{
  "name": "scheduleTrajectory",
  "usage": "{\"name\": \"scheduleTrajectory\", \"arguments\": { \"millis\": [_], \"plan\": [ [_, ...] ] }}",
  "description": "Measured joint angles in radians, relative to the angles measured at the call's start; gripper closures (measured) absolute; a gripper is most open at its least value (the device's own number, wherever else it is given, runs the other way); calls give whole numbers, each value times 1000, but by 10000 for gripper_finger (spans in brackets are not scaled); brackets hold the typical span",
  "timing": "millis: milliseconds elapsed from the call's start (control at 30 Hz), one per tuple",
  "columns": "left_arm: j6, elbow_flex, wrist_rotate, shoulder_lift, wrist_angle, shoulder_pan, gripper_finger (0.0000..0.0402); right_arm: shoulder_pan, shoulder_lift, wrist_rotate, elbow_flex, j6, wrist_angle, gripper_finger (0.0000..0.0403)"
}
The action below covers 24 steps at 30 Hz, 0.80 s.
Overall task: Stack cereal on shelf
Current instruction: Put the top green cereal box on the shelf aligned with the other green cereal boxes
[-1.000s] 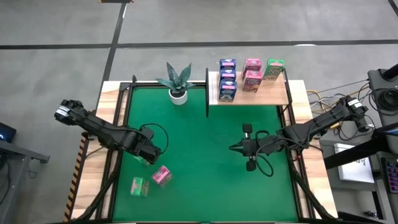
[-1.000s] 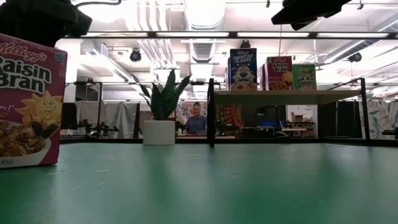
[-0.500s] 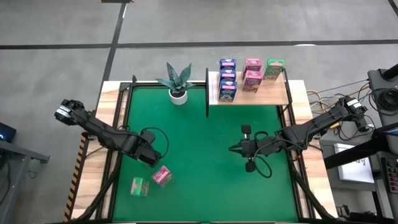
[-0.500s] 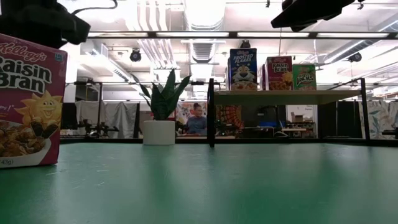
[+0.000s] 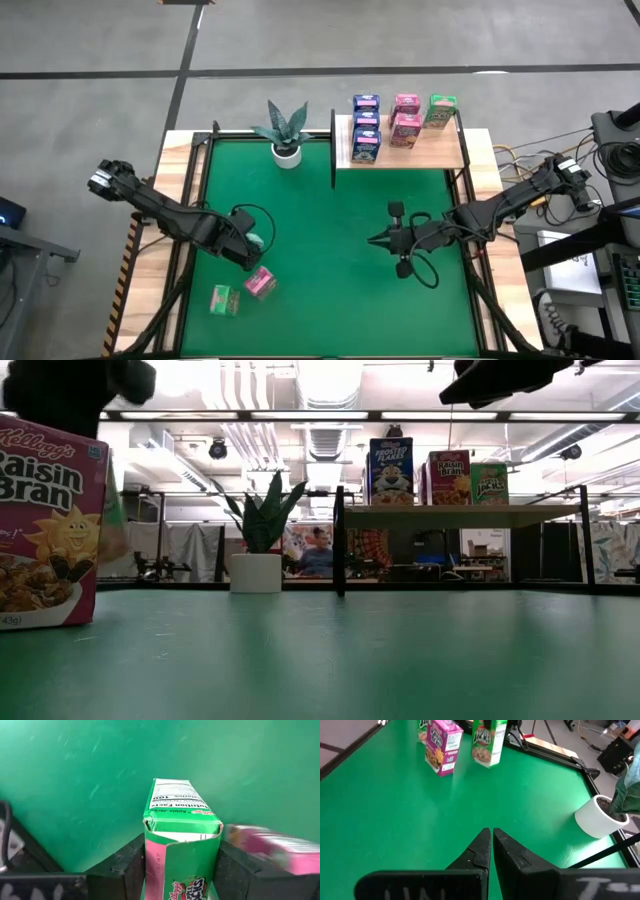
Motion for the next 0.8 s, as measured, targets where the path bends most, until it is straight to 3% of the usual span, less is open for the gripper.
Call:
{"name": "scheduleTrajectory", "arguments": {
  "millis": [200,400,633,800],
  "plan": [
    [150,173,-129,0,2,7,233,0,-56,0,-36,-10,1,394],
    [411,342,-243,7,93,49,233,13,-186,-4,-106,-38,45,394],
    [781,457,-256,48,335,149,233,32,-341,-34,-182,-107,107,394],
    [952,523,-256,81,398,219,233,32,-419,-20,-193,-114,110,394]
  ]
}}
